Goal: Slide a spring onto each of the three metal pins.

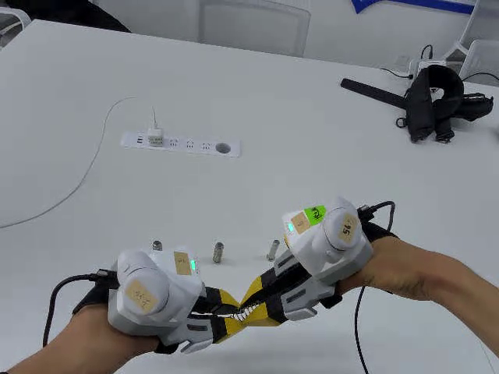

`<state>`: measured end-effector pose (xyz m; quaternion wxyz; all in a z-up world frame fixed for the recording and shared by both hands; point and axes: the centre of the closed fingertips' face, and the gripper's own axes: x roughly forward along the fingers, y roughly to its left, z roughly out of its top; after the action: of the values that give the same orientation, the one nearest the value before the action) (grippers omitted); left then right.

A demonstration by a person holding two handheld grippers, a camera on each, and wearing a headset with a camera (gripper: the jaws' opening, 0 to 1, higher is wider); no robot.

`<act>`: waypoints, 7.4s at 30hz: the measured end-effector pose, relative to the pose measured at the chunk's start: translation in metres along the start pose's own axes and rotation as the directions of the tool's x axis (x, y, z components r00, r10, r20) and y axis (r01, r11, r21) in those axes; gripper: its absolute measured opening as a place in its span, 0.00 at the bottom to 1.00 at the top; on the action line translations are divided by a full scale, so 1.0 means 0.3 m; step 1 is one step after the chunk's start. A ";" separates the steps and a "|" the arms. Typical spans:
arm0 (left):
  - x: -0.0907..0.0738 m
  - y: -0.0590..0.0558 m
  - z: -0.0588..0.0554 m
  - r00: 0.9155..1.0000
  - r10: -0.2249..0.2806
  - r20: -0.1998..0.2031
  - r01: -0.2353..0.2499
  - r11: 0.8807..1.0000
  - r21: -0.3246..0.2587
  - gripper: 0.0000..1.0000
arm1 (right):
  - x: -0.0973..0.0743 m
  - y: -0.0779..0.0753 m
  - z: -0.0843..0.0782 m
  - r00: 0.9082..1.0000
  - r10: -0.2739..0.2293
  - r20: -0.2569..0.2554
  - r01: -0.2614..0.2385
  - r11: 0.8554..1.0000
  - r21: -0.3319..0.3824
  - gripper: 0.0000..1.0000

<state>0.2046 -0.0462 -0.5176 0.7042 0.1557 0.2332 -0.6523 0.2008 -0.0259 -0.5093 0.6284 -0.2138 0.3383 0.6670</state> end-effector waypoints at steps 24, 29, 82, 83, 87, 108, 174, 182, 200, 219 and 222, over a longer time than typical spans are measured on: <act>0.014 0.010 -0.047 1.000 0.005 0.000 -0.005 0.997 -0.080 0.17 | -0.018 -0.020 -0.056 0.999 -0.044 -0.006 0.044 0.997 0.063 0.12; 0.009 0.020 -0.069 1.000 0.025 -0.010 -0.026 0.995 -0.098 0.21 | -0.026 -0.029 -0.069 0.998 -0.056 -0.008 0.057 0.995 0.079 0.12; -0.073 0.143 -0.298 0.963 0.259 -0.072 -0.268 0.910 -0.317 0.49 | -0.202 -0.396 -0.342 0.929 -0.255 -0.270 0.320 0.918 0.235 0.12; -0.074 0.144 -0.298 0.963 0.261 -0.072 -0.270 0.909 -0.318 0.50 | -0.204 -0.403 -0.345 0.928 -0.257 -0.272 0.323 0.917 0.236 0.12; -0.086 0.153 -0.302 0.957 0.280 -0.074 -0.288 0.900 -0.328 0.52 | -0.207 -0.432 -0.357 0.925 -0.257 -0.281 0.327 0.914 0.239 0.12; -0.107 0.177 -0.296 0.945 0.322 -0.066 -0.322 0.871 -0.372 0.59 | -0.193 -0.541 -0.377 0.916 -0.257 -0.309 0.339 0.907 0.250 0.12; -0.132 0.168 -0.327 0.943 0.327 -0.058 -0.319 0.846 -0.427 0.57 | -0.051 -0.586 -0.361 0.899 -0.186 -0.397 0.270 0.948 0.167 0.13; -0.132 0.167 -0.328 0.943 0.328 -0.059 -0.320 0.845 -0.429 0.57 | -0.037 -0.590 -0.383 0.894 -0.184 -0.408 0.267 0.951 0.156 0.13; -0.143 0.168 -0.332 0.940 0.336 -0.062 -0.328 0.839 -0.434 0.58 | 0.025 -0.605 -0.454 0.886 -0.171 -0.430 0.257 0.955 0.150 0.13; -0.138 0.183 -0.308 0.936 0.348 -0.047 -0.333 0.838 -0.432 0.60 | 0.015 -0.602 -0.464 0.893 -0.177 -0.415 0.267 0.948 0.171 0.24; -0.143 0.186 -0.306 0.935 0.351 -0.047 -0.337 0.839 -0.428 0.60 | 0.003 -0.599 -0.461 0.893 -0.188 -0.408 0.280 0.943 0.178 0.28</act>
<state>0.2468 0.0437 -0.5769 0.8302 0.0252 0.3277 -0.4503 0.3581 -0.1282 -0.6367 0.6461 -0.3053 0.5025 0.4867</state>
